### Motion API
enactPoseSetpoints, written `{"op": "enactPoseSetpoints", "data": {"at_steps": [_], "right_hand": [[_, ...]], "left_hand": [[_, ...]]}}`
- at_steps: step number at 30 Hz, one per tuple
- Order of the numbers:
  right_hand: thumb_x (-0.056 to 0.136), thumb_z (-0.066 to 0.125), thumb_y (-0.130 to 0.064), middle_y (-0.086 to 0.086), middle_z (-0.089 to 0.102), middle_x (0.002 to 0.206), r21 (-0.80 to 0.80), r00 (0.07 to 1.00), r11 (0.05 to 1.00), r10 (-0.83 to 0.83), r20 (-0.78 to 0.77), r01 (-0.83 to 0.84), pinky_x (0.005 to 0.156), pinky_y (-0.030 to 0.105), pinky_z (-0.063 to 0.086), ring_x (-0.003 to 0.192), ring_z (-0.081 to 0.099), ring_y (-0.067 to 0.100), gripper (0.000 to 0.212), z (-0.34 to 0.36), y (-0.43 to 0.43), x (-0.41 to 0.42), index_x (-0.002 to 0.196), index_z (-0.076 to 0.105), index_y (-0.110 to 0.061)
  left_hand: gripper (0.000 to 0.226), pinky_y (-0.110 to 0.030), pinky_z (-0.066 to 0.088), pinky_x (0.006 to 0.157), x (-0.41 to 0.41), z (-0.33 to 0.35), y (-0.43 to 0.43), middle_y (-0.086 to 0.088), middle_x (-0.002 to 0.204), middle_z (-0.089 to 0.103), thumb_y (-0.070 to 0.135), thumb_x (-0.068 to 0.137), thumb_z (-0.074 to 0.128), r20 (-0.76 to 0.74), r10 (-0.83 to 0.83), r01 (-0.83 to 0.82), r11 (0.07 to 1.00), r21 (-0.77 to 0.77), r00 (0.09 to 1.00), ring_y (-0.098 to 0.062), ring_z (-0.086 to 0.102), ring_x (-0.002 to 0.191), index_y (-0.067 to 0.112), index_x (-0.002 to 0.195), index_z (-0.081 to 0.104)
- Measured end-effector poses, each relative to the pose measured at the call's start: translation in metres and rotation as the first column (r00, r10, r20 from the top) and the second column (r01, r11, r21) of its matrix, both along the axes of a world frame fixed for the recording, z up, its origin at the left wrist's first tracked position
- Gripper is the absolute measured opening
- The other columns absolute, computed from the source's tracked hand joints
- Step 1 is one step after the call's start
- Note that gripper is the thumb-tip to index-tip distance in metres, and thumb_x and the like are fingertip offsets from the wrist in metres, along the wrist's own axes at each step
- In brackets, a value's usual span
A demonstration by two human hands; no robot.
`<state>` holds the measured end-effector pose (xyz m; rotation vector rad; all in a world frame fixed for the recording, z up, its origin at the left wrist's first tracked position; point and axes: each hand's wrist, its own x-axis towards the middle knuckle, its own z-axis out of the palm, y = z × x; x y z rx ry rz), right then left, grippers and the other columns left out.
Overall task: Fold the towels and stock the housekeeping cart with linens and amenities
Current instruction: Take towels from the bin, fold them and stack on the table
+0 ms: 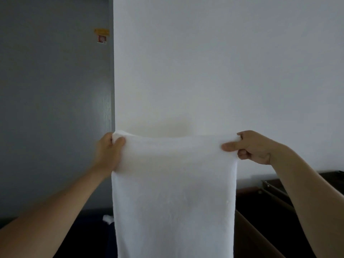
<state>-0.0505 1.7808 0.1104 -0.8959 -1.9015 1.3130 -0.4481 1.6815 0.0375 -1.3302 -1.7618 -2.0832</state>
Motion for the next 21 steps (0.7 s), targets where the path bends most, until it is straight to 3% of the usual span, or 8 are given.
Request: {"op": "enactPoseSetpoints", "data": {"at_steps": [2,4,7,9,11,15,18,21], "right_hand": [[0.056,0.086,-0.022,0.002,0.064,0.071,0.026,0.984,0.991,-0.131,-0.121,0.135,0.036,0.017,0.025,0.044,0.038,0.006,0.035,0.001,0.001,-0.003,0.082,0.068,-0.006],[0.063,0.083,-0.031,0.002,0.064,0.071,0.024,0.953,0.98,-0.188,-0.239,0.199,0.033,0.017,0.026,0.045,0.043,0.007,0.038,0.008,0.002,-0.005,0.089,0.067,-0.009],[0.084,0.074,-0.036,-0.001,0.064,0.067,-0.009,0.931,0.98,-0.192,-0.311,0.2,0.033,0.018,0.035,0.043,0.05,0.009,0.025,0.018,-0.004,-0.01,0.095,0.066,-0.015],[0.093,0.066,-0.035,-0.003,0.064,0.063,-0.017,0.944,0.98,-0.197,-0.265,0.2,0.034,0.019,0.04,0.041,0.053,0.01,0.019,0.016,-0.008,-0.012,0.097,0.063,-0.017],[0.097,0.062,-0.034,-0.002,0.066,0.063,0.003,0.95,0.976,-0.21,-0.232,0.216,0.035,0.021,0.043,0.042,0.057,0.012,0.019,0.008,-0.01,-0.012,0.1,0.063,-0.015],[0.098,0.059,-0.032,0.007,0.069,0.082,0.03,0.93,0.967,-0.233,-0.286,0.251,0.04,0.026,0.051,0.05,0.066,0.02,0.02,-0.011,-0.01,-0.021,0.105,0.062,-0.013],[0.099,0.059,-0.03,0.013,0.069,0.092,0.042,0.924,0.968,-0.224,-0.31,0.249,0.043,0.03,0.054,0.054,0.069,0.026,0.019,-0.022,-0.004,-0.035,0.106,0.06,-0.013],[0.099,0.06,-0.028,0.018,0.07,0.094,0.028,0.916,0.962,-0.25,-0.313,0.272,0.048,0.034,0.057,0.059,0.071,0.032,0.016,-0.03,0.008,-0.048,0.104,0.06,-0.013]], "left_hand": [[0.039,-0.03,0.036,0.052,0.001,0.006,-0.003,0.005,0.069,0.051,0.05,0.08,0.051,-0.023,-0.019,0.019,1.0,0.001,1.0,-0.01,0.046,0.061,0.011,0.081,0.056],[0.031,-0.022,0.036,0.045,0.006,0.019,-0.008,0.009,0.067,0.048,0.047,0.091,0.054,-0.015,-0.042,0.043,0.996,0.078,0.999,-0.001,0.043,0.053,0.02,0.075,0.051],[0.033,-0.017,0.033,0.038,0.013,0.039,-0.013,0.011,0.061,0.044,0.038,0.096,0.057,0.133,-0.125,0.097,0.975,0.198,0.983,0.001,0.04,0.046,0.023,0.069,0.046],[0.032,-0.022,0.036,0.047,0.011,0.044,-0.017,0.006,0.063,0.047,0.036,0.096,0.059,0.22,-0.191,0.16,0.975,0.151,0.957,-0.009,0.045,0.054,0.021,0.069,0.05],[0.027,-0.026,0.04,0.053,0.005,0.038,-0.021,0.003,0.066,0.056,0.032,0.096,0.06,0.176,-0.217,0.213,0.976,0.041,0.96,-0.014,0.049,0.06,0.018,0.073,0.058],[0.02,-0.009,0.044,0.049,-0.008,0.03,-0.028,0.006,0.067,0.066,0.026,0.095,0.061,0.097,-0.255,0.261,0.964,-0.055,0.962,-0.008,0.057,0.06,0.016,0.079,0.066],[0.02,-0.022,0.041,0.044,-0.016,0.026,-0.018,0.0,0.073,0.059,0.032,0.095,0.062,0.163,-0.193,0.211,0.973,-0.098,0.967,-0.016,0.048,0.061,0.019,0.08,0.064],[0.022,-0.024,0.049,0.038,-0.017,0.014,0.001,0.0,0.072,0.05,0.03,0.097,0.061,0.305,-0.202,0.235,0.969,-0.075,0.931,-0.016,0.046,0.062,0.016,0.08,0.059]]}}
